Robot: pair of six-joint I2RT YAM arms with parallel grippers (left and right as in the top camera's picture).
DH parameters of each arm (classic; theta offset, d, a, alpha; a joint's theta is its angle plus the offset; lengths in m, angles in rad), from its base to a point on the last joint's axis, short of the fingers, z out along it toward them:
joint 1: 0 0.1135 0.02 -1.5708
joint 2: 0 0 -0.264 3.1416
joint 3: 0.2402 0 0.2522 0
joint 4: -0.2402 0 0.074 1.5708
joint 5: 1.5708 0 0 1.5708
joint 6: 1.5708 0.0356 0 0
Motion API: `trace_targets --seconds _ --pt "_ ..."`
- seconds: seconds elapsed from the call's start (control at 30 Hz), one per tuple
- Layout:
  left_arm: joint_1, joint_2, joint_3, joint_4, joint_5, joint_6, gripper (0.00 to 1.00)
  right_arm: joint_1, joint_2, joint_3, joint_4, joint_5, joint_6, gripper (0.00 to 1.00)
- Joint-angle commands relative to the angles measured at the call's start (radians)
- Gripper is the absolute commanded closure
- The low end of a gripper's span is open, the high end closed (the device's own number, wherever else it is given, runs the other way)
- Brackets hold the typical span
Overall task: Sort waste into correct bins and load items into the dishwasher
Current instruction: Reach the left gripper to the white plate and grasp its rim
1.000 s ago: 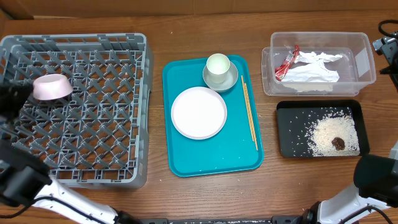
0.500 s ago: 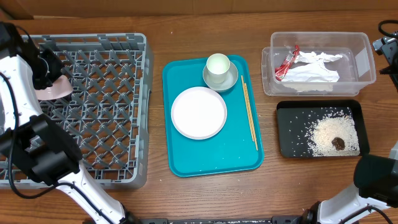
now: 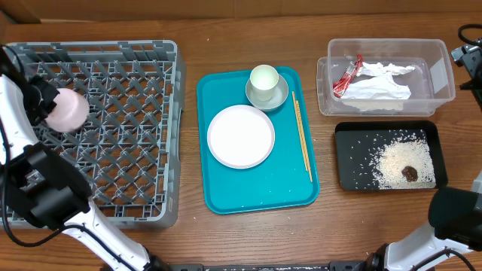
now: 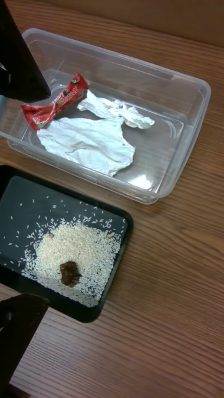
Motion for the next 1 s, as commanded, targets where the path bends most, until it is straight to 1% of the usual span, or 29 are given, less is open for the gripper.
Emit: trace_targets --seconds 0.0,0.07,0.2,0.23,0.3,0.33,0.4,0.43,0.47,0.5,0.53,0.57,0.6,0.63,0.7,0.73,0.77,0.8,0.87,0.97 --pt "0.013 -0.051 0.013 -0.043 0.0 -0.061 0.96 0.001 -0.007 0.021 0.003 0.008 -0.001 0.0" --pt "0.013 -0.086 0.013 -0.051 0.076 -0.064 0.96 0.001 -0.007 0.021 0.003 0.008 -0.001 0.0" --pt "0.007 -0.244 0.013 -0.033 0.375 -0.052 0.96 0.001 -0.007 0.021 0.003 0.008 -0.001 0.0" --pt "-0.005 -0.302 0.013 -0.028 0.501 -0.019 0.96 0.001 -0.007 0.021 0.003 0.008 -0.001 0.0" --pt "-0.038 -0.367 0.013 -0.029 0.652 0.052 0.96 0.001 -0.007 0.021 0.003 0.008 -0.002 0.0" --pt "-0.069 -0.396 0.013 -0.037 0.719 0.098 0.83 0.001 -0.007 0.021 0.003 0.008 -0.002 0.0" --pt "-0.154 -0.433 0.013 -0.072 0.787 0.166 0.3 0.001 -0.007 0.021 0.003 0.008 -0.001 0.0" --pt "-0.261 -0.442 0.013 -0.112 0.79 0.22 0.0 0.001 -0.007 0.021 0.003 0.008 -0.001 0.0" --pt "-0.359 -0.436 0.013 -0.153 0.771 0.276 0.0 0.001 -0.007 0.021 0.003 0.008 -0.002 0.0" --pt "-0.428 -0.428 0.013 -0.188 0.726 0.292 0.0 0.001 -0.007 0.021 0.003 0.008 -0.001 0.0" --pt "-0.536 -0.41 0.012 -0.245 0.613 0.293 0.0 0.001 -0.007 0.021 0.003 0.008 -0.001 0.0" --pt "-0.689 -0.368 0.011 -0.31 0.47 0.292 0.0 0.001 -0.007 0.021 0.003 0.008 -0.001 0.0" --pt "-0.794 -0.328 0.011 -0.342 0.418 0.292 0.0 0.001 -0.007 0.021 0.003 0.008 -0.002 0.0" --pt "-0.852 -0.301 0.011 -0.353 0.397 0.292 0.01 0.001 -0.007 0.021 0.003 0.008 -0.001 0.0" --pt "-0.996 -0.211 0.011 -0.357 0.326 0.255 0.06 0.001 -0.007 0.021 0.003 0.008 -0.001 0.0" --pt "-1.055 -0.163 0.011 -0.353 0.29 0.213 0.11 0.001 -0.007 0.021 0.003 0.008 -0.001 0.0" --pt "-1.129 -0.083 0.011 -0.351 0.222 0.153 0.26 0.001 -0.007 0.021 0.003 0.008 -0.001 0.0" --pt "-1.184 -0.013 0.011 -0.348 0.156 0.092 0.27 0.001 -0.007 0.021 0.003 0.008 -0.001 0.0" --pt "-1.239 0.07 0.011 -0.347 0.066 0.018 0.32 0.001 -0.007 0.021 0.003 0.008 -0.001 0.0" --pt "-1.275 0.138 0.011 -0.346 0.004 -0.051 0.34 0.001 -0.007 0.021 0.003 0.008 -0.001 0.0"
